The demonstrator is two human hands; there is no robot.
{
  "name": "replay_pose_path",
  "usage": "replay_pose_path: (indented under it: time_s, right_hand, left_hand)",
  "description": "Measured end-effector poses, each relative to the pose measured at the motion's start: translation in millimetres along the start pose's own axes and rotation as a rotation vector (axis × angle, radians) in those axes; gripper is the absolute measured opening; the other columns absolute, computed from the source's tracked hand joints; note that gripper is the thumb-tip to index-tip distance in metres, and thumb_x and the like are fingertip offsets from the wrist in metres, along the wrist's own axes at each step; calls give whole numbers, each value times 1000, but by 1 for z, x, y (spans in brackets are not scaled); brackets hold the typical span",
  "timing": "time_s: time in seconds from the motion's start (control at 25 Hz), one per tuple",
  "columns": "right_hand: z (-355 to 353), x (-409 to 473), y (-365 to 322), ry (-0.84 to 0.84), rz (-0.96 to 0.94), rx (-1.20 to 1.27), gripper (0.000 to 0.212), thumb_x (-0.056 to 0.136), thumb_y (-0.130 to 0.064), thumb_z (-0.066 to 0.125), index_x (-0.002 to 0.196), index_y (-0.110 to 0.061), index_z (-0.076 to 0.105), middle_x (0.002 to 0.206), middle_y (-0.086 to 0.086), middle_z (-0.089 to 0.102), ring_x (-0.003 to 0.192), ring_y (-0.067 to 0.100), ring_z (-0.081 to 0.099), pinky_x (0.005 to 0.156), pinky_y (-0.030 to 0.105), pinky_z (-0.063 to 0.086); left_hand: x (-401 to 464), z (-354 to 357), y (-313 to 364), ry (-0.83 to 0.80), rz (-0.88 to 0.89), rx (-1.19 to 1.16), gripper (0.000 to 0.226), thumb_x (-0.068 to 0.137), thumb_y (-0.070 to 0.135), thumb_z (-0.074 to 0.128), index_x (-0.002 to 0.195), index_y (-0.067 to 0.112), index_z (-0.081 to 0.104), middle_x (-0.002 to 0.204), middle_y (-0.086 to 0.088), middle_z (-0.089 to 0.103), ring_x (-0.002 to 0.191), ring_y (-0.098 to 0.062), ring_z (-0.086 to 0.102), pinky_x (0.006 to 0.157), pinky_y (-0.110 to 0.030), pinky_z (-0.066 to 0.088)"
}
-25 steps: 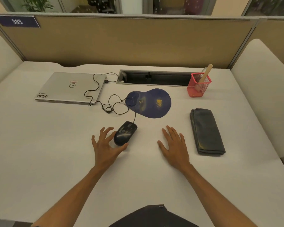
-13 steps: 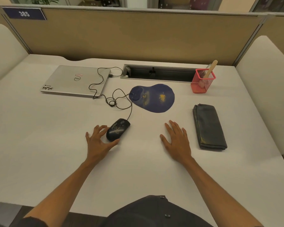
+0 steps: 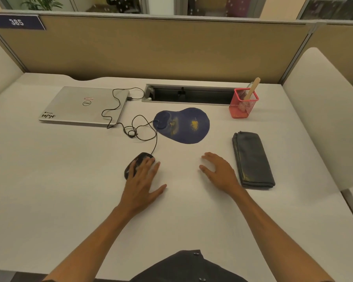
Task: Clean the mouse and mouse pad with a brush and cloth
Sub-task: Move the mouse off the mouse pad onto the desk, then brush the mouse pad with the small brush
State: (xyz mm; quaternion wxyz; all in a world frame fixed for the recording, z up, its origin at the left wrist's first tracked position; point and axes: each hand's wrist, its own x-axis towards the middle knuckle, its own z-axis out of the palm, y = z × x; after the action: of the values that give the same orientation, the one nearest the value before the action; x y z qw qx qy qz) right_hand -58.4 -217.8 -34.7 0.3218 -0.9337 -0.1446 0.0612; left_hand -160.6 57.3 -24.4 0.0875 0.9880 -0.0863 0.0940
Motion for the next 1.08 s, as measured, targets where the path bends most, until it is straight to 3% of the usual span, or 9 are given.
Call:
replay_pose_path:
  time_s: [0.16,0.4,0.48,0.6,0.72,0.8,0.92,1.0,1.08]
  right_hand:
    - [-44,27,4,199,38,174,33,89,-38,60,118,-22,63,112,-6,67,100,9,61,87,23,45]
    - [-121,90,25,524,126,59,29,89,-37,60,111,-19,64,103,0,70,88,18,66,78,26,50]
    - [-145,117,31,622,157,65,36,87,-38,62,117,-18,61,105,2,70,88,19,66,76,27,51]
    - [-168,157,43,671,248,43,57,84,-42,65,132,-16,49,115,4,65,97,20,63,85,35,49]
    - [-180,192,53,646,331,-15,67,82,-45,65,137,-13,42,119,7,58,108,24,56,82,34,41]
    - [-185,211,58,568,403,-52,68,81,-49,64,135,-12,43,125,9,55,114,26,52,88,38,42]
    - [-188,230,59,538,442,-95,52,81,-45,63,120,-11,57,122,9,60,112,29,54,92,40,41]
    - [-188,237,56,605,410,-144,31,85,-36,57,99,-10,66,107,11,66,97,30,58,85,38,41]
    - [-188,237,51,647,374,-183,27,88,-29,48,82,-9,65,91,14,68,80,30,54,78,37,39]
  left_hand:
    - [28,18,30,-133,73,-22,75,92,66,23,147,17,33,157,-6,24,147,-20,15,119,-45,-3]
    - [88,44,54,-174,70,-71,78,91,69,14,152,20,17,161,-3,7,148,-16,1,120,-42,-3]
    - [108,48,54,-157,58,-86,74,93,65,23,151,20,19,161,-3,7,148,-18,2,120,-44,1]
    - [130,53,48,-156,11,-107,70,93,62,31,150,21,24,160,-4,9,148,-20,3,119,-46,5]
    - [138,59,44,-170,-33,-131,70,92,64,29,150,25,23,160,-3,12,148,-22,3,119,-46,4]
    - [138,63,43,-174,-38,-152,72,90,66,24,150,27,21,160,-3,11,148,-23,2,119,-45,2]
    - [137,64,42,-166,-37,-166,74,89,68,20,151,28,19,160,-2,10,148,-21,0,119,-44,1]
    - [138,64,42,-162,-44,-172,73,89,68,20,151,29,20,160,-1,11,148,-21,1,119,-43,1]
    - [139,64,42,-163,-51,-170,74,88,68,20,150,29,20,160,0,12,148,-20,2,119,-42,1]
